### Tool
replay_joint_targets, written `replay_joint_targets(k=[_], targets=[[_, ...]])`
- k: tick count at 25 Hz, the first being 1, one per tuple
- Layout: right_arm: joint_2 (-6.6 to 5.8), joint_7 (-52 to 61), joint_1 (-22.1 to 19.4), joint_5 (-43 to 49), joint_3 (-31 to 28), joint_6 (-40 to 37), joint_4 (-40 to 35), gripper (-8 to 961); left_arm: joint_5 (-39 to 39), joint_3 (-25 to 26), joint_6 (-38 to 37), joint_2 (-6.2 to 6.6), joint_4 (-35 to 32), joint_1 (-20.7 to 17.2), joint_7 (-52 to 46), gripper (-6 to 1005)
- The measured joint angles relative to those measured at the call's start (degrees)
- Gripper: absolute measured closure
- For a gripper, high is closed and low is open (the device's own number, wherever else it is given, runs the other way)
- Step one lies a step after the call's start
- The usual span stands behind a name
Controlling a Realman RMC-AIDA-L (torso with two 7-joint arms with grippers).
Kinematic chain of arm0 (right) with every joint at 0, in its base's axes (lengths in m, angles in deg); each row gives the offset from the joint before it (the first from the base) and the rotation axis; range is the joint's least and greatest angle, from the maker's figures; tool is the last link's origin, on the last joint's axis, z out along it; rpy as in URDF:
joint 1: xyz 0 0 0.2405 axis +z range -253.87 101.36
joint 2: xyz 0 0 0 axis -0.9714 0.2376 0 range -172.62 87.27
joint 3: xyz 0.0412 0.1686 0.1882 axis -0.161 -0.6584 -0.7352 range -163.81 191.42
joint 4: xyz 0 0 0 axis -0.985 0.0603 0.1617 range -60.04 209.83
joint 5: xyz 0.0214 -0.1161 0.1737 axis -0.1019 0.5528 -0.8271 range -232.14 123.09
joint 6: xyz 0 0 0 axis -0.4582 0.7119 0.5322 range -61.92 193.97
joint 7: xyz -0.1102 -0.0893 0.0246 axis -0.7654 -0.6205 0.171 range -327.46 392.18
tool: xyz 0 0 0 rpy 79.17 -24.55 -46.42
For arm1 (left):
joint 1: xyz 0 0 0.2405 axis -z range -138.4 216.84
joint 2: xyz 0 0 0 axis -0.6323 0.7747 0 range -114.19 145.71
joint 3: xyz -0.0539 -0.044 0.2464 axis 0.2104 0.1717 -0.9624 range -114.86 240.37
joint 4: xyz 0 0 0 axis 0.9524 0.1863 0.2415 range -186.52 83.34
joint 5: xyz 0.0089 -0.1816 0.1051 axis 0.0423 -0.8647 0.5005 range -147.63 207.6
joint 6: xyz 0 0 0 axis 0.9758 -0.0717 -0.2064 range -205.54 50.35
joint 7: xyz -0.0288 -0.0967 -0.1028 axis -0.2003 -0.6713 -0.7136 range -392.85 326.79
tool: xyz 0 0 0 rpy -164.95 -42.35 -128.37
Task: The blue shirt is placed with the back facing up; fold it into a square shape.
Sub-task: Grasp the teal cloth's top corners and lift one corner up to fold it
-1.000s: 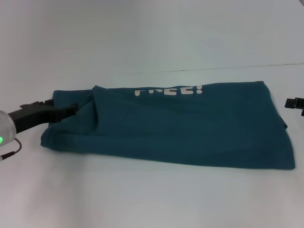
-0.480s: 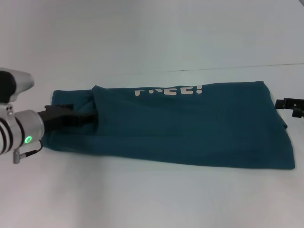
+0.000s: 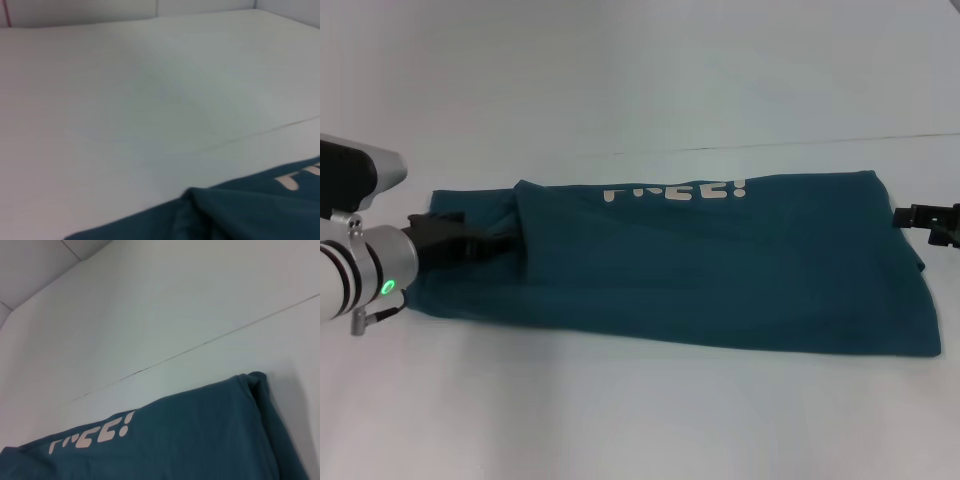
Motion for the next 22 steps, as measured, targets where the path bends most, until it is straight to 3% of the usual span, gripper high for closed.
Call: replay_joint_targets(k=[22], targets=[[0.01,0.01,-0.05,-0.32,-0.45,0.38,-0.03,115,4.98,-3.55,1.66,0.0,1.03,0.55,0.17,268]])
